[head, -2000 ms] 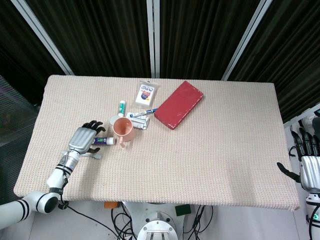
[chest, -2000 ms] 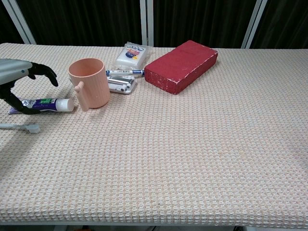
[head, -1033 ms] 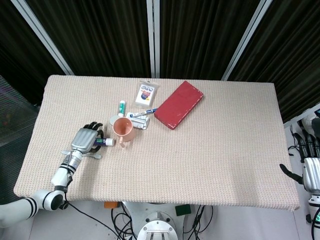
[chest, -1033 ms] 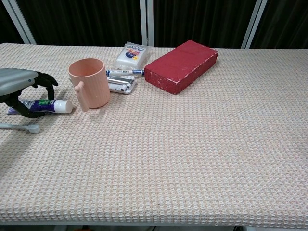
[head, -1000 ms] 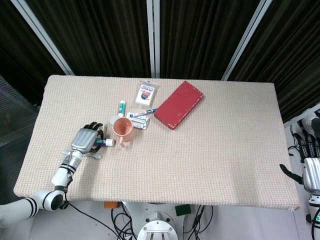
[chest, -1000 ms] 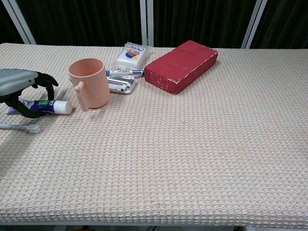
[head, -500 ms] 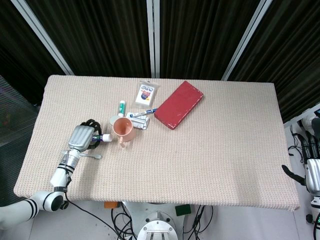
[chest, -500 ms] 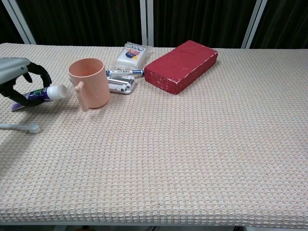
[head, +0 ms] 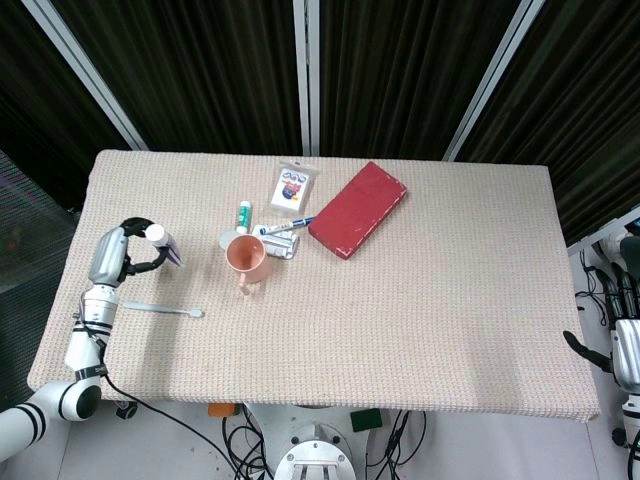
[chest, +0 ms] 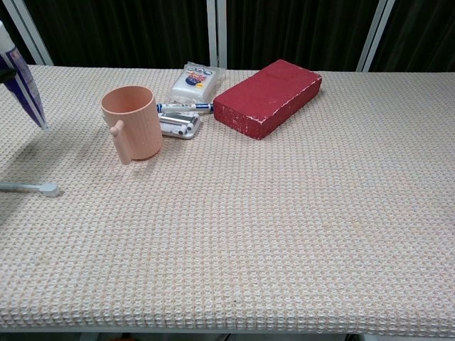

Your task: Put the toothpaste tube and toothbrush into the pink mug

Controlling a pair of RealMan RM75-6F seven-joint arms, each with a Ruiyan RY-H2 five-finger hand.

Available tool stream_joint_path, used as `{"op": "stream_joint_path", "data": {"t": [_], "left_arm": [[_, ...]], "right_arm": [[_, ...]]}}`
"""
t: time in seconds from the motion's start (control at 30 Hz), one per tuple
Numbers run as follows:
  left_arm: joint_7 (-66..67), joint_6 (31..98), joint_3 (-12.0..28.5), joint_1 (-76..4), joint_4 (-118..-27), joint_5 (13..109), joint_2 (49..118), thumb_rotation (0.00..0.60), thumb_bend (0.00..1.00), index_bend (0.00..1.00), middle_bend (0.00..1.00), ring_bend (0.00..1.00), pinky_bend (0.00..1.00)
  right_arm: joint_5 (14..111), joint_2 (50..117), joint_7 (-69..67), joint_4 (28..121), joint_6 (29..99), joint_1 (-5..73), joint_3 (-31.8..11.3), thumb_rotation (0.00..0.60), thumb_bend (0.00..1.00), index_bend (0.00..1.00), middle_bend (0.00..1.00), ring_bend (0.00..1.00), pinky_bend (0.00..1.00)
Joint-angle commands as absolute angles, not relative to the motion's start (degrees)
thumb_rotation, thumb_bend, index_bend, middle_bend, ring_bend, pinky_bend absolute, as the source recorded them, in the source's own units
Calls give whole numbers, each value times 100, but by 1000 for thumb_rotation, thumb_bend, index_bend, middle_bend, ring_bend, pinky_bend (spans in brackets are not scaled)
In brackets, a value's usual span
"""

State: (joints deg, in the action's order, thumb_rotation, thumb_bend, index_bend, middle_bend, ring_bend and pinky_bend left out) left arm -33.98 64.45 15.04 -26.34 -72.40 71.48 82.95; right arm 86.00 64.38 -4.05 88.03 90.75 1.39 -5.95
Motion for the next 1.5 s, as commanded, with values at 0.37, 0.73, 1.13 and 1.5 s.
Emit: {"op": "stream_joint_path", "data": {"t": [0.37,0.73,1.13,1.5], "left_arm": [[-3890,6101,1706,-2853,-8548,7562,7710,600,377,629,554,284,378],[-2937,6322,1811,-3279,-8410,7444,8465,600,377,630,550,284,378],[-2893,6284,1657,-3492,-7489,7448,9150,600,376,631,548,284,378],[-2831,6331,1397,-3494,-6679,7577,9649,600,369,621,350,271,370]], "right_arm": [[8594,6387,-459,8869,9136,134,-651,600,336,0,0,0,0],[8594,6406,-485,8834,9085,144,-628,600,335,0,0,0,0],[8523,6425,-575,8731,9028,136,-628,600,335,0,0,0,0],[8567,6441,-537,8746,9060,121,-606,600,336,0,0,0,0]]}}
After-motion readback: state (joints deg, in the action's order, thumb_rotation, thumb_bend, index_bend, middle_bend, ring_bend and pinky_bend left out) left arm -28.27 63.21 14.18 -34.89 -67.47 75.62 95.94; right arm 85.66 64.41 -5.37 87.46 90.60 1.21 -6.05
